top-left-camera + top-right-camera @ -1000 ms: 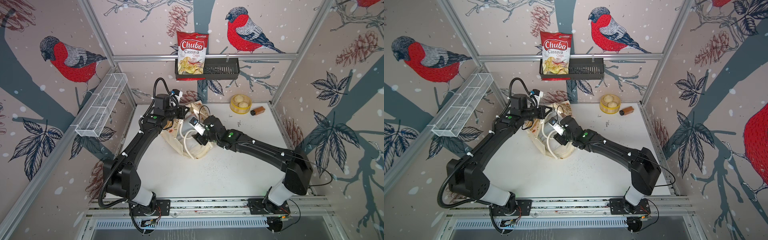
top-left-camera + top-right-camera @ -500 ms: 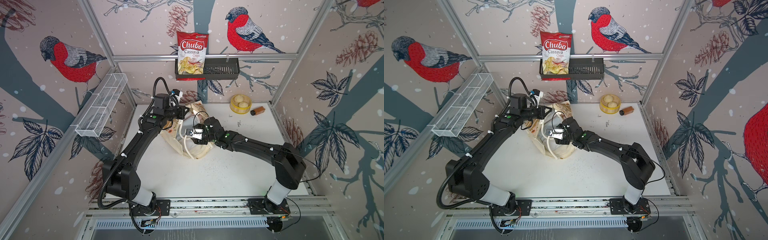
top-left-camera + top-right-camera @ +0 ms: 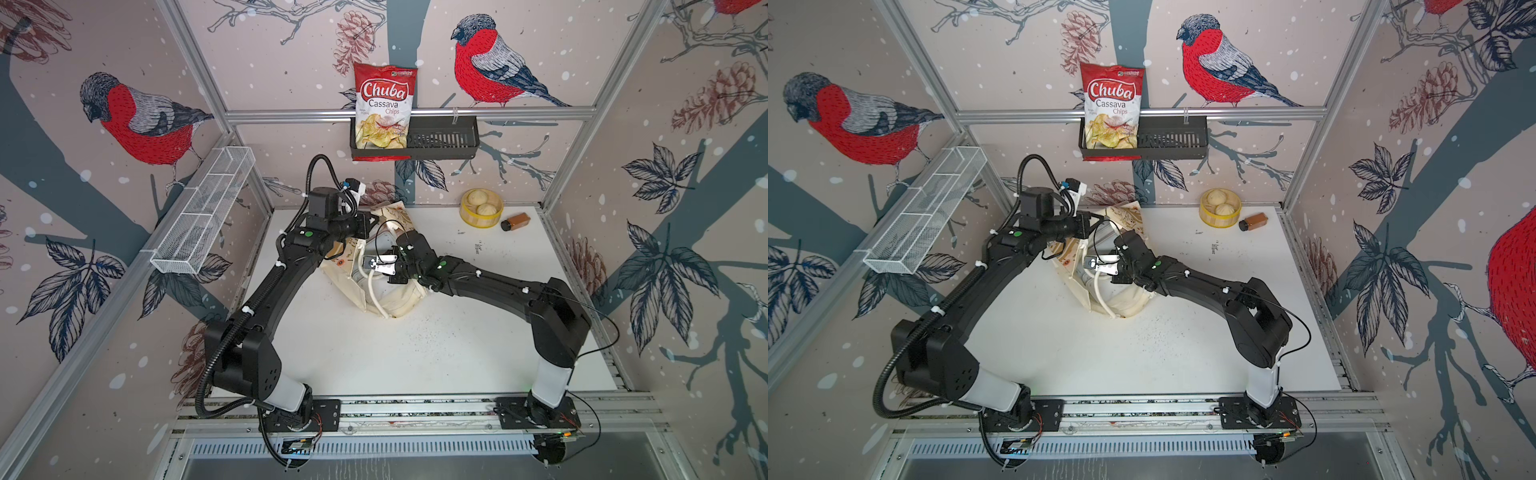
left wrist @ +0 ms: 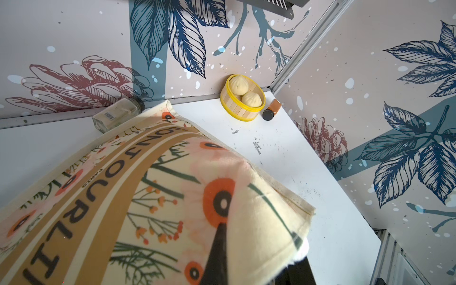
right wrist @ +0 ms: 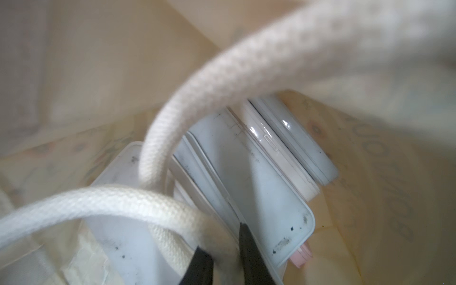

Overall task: Take out the pencil case from the canvas bag
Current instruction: Adjust the canvas bag at the center of the board.

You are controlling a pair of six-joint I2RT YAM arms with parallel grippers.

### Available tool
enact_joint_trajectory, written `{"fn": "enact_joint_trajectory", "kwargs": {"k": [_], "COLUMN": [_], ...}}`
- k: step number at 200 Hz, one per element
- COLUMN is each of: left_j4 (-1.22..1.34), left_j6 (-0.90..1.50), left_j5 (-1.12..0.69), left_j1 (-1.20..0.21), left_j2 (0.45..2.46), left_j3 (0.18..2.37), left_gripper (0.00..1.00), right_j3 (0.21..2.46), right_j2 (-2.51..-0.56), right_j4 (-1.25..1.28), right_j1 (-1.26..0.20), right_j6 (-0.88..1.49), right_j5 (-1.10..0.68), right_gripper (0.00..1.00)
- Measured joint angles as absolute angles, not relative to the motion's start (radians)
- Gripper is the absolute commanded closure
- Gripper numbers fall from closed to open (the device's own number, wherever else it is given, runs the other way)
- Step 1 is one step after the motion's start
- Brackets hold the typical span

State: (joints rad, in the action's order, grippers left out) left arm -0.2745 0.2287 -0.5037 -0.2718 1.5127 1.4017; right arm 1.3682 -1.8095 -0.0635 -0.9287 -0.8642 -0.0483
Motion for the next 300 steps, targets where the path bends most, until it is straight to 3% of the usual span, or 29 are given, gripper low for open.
{"fn": "enact_joint_trajectory", "kwargs": {"k": [79, 116, 154, 300], "left_j4": [-0.274, -0.274, -0.274, -0.273], "left_j6": [0.229, 0.229, 0.229, 0.229], "left_j5": [-0.509, -0.512, -0.512, -0.514], "left_j1": [-0.272, -0.272, -0.272, -0.272], "left_j2": [1.513, 1.513, 1.513, 1.52], "left_j3": [1.402, 1.402, 1.401, 1.401], "left_gripper": [1.0, 1.0, 1.0, 1.0], "right_j3": [1.127, 0.973, 0.832, 0.603], "right_j2": [-1.612, -1.504, -1.446, -1.349], "right_j4": [-0.051, -0.022, -0.018, -0.037], "right_j1": [-1.045, -1.068, -1.117, -1.195], "right_j6": [-0.765, -0.667, -0.575, -0.381], "right_j5": [0.056, 0.085, 0.114, 0.183], "right_gripper": [0.82, 0.73, 0.57, 0.37]}}
